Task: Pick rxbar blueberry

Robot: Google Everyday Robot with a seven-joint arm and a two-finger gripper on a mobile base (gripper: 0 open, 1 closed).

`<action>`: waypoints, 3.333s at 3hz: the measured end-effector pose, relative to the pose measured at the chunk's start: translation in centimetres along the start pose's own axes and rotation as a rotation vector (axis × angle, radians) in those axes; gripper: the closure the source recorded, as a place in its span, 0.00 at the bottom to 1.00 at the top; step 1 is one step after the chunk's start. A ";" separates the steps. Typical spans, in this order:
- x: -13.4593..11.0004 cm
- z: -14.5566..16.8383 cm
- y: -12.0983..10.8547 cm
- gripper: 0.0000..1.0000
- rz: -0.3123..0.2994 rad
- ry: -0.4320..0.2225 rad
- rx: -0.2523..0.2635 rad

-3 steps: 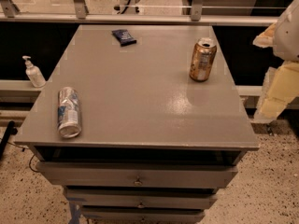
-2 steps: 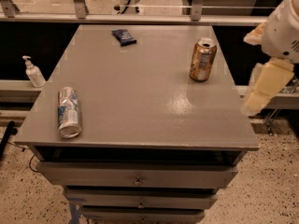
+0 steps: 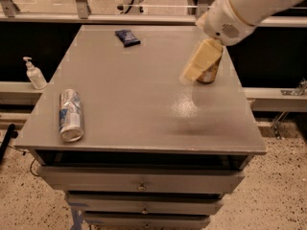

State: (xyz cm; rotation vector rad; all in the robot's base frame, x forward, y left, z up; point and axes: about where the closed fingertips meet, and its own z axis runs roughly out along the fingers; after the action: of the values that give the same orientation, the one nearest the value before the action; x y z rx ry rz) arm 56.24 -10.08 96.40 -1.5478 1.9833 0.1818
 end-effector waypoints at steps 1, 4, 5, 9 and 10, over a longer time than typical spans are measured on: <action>-5.7 4.1 -2.4 0.00 0.023 -0.121 0.008; -7.4 8.4 -6.2 0.00 0.080 -0.233 0.060; -9.2 13.7 -10.7 0.00 0.129 -0.309 0.073; -12.6 27.3 -18.8 0.00 0.284 -0.354 0.065; -12.0 28.8 -19.5 0.00 0.313 -0.338 0.066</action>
Offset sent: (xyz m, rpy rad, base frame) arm 0.0358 0.0477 0.0031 0.0963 -0.0240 0.0090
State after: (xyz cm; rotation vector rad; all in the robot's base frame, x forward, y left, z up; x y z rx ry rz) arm 86.55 7.12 84.60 -1.0754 1.9217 0.4673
